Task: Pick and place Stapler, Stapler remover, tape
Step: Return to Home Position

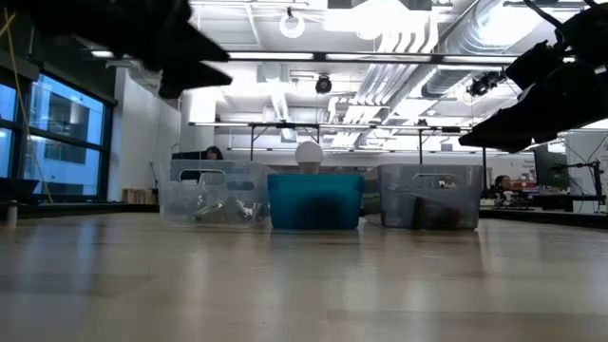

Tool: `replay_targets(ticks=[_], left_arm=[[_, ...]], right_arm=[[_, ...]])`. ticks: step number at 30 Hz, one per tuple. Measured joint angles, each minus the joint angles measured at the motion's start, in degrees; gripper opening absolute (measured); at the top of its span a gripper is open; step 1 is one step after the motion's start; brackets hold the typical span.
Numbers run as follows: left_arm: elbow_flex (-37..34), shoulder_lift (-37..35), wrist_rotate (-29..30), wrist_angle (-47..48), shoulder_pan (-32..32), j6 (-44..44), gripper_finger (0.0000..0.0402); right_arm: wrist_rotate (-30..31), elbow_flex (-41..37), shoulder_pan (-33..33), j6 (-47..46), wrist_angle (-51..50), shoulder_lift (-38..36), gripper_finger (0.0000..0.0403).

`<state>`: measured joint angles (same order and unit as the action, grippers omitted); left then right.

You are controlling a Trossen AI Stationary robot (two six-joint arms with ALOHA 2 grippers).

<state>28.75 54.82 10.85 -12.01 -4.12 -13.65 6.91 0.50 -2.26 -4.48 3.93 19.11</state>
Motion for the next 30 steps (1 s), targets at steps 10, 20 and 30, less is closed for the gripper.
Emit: replay_targets(ticks=[10, 20, 30], left_arm=[[-22.94, -8.97, 0.18, -22.44, 0.00, -1.73, 0.0238], [-27.88, -13.17, -1.09, -25.99, 0.00, -3.38, 0.0238], [-28.00, -24.59, -0.87, -22.78, 0.00, 2.93, 0.0238]], right_arm=[[-0.01, -0.01, -0.01, -0.01, 0.15, 0.42, 0.0268], [-0.02, -0.01, 0.00, 0.01, 0.14, 0.40, 0.0268], [-0.01, -0.01, -0.01, 0.00, 0.19, 0.40, 0.0268]])
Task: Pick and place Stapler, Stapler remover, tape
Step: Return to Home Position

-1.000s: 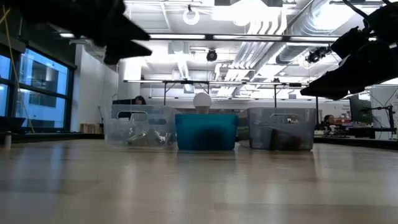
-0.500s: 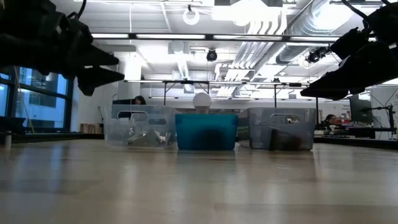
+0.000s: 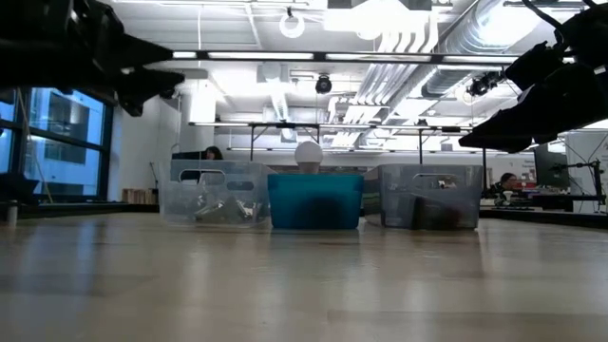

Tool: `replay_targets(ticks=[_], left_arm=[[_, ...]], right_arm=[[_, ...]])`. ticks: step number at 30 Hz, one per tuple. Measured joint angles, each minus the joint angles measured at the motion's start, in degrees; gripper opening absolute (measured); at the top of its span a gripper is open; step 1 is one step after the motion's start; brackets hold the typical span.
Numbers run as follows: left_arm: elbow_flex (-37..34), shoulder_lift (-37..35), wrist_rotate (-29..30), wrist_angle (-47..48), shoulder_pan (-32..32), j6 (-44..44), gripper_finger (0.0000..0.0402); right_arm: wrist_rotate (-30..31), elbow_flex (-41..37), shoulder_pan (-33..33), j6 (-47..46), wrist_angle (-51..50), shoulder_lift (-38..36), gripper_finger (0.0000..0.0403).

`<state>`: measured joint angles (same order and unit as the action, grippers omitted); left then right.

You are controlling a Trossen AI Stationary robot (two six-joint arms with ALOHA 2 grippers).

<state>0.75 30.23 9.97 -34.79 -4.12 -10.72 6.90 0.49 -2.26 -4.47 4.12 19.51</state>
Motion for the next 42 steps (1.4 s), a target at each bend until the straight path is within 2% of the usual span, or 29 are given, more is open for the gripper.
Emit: replay_targets(ticks=[6, 15, 19, 42], left_arm=[[-0.07, -11.16, -0.21, 7.61, 0.02, 0.50, 0.0238], [-0.16, -30.42, -0.39, 29.44, 0.00, 8.28, 0.0238], [-0.17, -29.82, -0.39, 31.62, 0.00, 10.55, 0.0238], [0.26, -29.85, -0.41, 31.97, 0.00, 10.27, 0.0238]], right_arm=[[0.00, 0.01, 0.01, 0.00, 0.00, 0.00, 0.0268], [0.00, 0.01, 0.02, -0.01, -0.02, 0.00, 0.0268], [0.00, 0.00, 0.00, 0.00, -0.03, 0.00, 0.0268], [0.15, 0.01, 0.02, 0.00, -0.02, 0.02, 0.0268]])
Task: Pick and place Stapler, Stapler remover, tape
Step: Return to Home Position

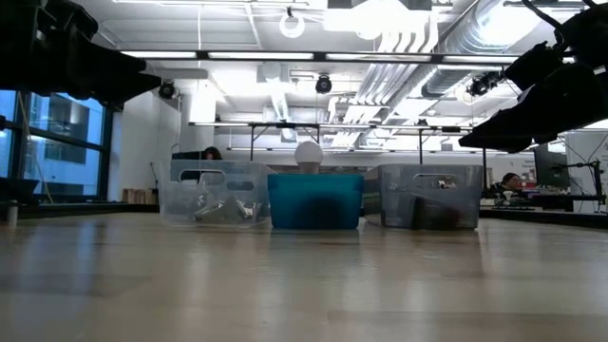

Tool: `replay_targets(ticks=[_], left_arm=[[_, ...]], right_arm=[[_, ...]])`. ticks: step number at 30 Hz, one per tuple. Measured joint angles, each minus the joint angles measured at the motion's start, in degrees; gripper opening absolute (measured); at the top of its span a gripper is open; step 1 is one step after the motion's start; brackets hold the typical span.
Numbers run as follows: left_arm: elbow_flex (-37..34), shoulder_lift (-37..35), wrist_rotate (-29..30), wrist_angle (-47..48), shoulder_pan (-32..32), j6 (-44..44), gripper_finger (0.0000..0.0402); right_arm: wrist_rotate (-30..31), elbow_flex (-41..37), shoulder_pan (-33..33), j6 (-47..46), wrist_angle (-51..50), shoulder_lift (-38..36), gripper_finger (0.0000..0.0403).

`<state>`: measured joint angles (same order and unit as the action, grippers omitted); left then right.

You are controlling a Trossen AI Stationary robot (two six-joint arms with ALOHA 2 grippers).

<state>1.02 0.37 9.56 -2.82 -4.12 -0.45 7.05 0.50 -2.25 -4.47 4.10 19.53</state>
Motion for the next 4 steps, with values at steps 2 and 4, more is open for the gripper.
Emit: replay_targets(ticks=[2, 4], left_arm=[[0.00, -0.01, 0.02, -0.03, 0.00, 0.00, 0.0238], [0.02, -0.01, 0.02, -0.01, 0.00, 0.00, 0.0238]], right_arm=[[0.00, -0.01, -0.02, 0.00, 0.00, 0.00, 0.0268], [0.00, 0.01, -0.01, 0.00, 0.00, 0.00, 0.0268]])
